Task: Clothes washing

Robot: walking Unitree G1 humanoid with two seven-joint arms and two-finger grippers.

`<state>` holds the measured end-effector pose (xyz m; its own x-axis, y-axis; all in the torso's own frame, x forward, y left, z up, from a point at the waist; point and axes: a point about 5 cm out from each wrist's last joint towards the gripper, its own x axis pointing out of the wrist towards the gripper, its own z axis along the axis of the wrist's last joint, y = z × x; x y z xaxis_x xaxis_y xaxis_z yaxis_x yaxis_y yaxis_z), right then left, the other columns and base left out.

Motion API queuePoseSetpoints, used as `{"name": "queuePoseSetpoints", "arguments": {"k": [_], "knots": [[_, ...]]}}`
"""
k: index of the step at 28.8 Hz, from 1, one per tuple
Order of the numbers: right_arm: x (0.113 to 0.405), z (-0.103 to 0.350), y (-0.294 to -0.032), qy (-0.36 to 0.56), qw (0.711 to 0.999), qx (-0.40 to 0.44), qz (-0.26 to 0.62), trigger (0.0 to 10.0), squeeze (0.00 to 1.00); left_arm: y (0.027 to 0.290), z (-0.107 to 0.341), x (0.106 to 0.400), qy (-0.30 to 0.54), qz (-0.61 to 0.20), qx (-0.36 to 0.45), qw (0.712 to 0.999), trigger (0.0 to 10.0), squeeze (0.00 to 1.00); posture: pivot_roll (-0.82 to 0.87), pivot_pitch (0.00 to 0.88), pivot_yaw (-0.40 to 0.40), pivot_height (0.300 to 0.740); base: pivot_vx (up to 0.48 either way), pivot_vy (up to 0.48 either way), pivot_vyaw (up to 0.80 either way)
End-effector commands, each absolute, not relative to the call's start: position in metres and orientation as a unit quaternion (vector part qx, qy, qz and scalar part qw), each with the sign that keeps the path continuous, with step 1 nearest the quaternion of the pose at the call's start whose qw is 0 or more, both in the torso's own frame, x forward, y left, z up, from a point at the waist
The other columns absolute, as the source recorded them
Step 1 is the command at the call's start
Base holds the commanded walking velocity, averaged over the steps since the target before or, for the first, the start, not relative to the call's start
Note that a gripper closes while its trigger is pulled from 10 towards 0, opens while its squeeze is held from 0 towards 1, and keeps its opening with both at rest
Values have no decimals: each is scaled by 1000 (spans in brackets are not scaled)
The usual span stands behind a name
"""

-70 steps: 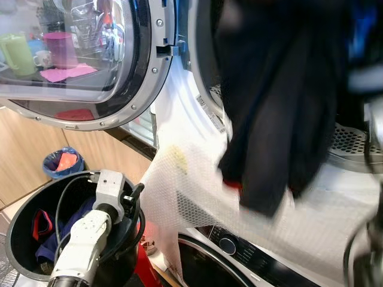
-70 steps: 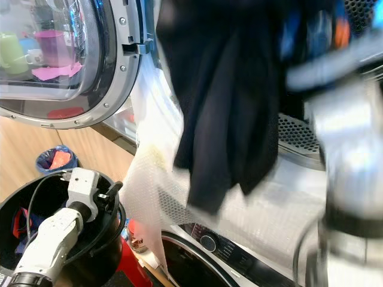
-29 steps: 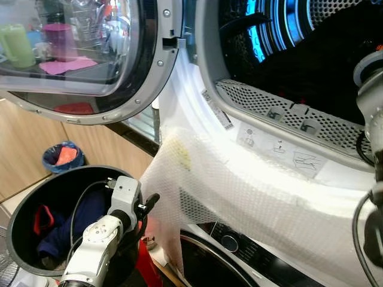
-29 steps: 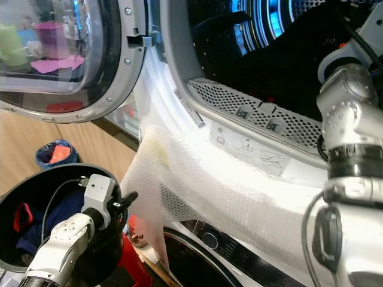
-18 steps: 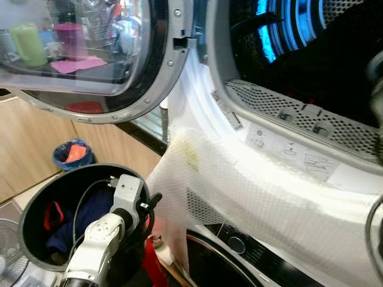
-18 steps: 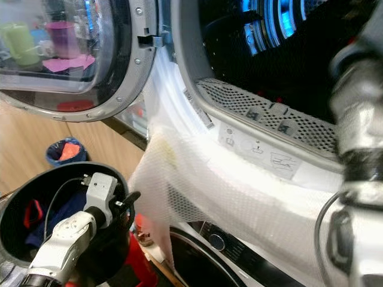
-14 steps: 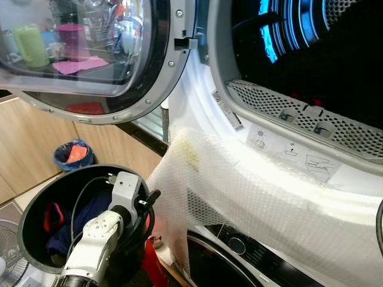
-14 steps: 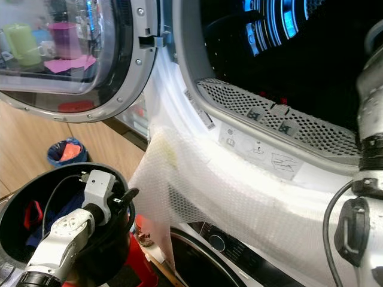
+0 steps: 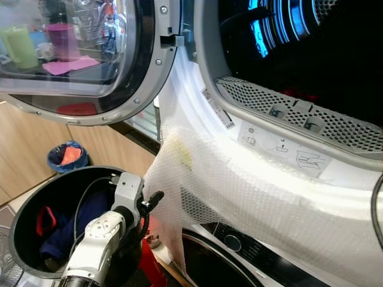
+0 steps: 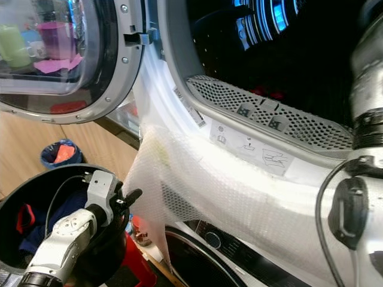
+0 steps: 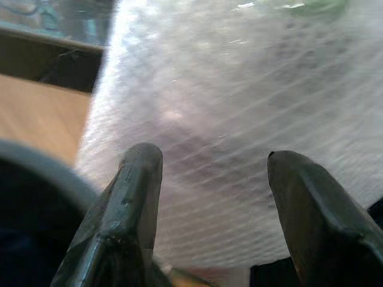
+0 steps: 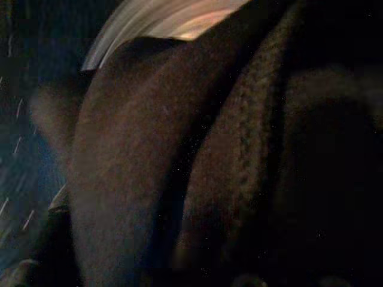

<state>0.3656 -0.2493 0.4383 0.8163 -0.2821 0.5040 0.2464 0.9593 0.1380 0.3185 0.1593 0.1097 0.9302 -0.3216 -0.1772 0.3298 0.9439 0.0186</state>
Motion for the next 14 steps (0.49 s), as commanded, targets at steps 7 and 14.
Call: {"name": "queuePoseSetpoints", "arguments": {"k": [7, 14], "knots": [[386, 388, -280, -161, 969, 64, -176, 10000, 1000, 152, 105, 315, 113, -199, 31, 973, 10000, 0, 129, 68, -36, 740, 0, 0, 0], [335, 479, -291, -364, 907, 16, -211, 10000, 1000, 157, 114, 319, 92, -173, 25, 980, 10000, 0, 138, 68, -38, 740, 0, 0, 0]]}}
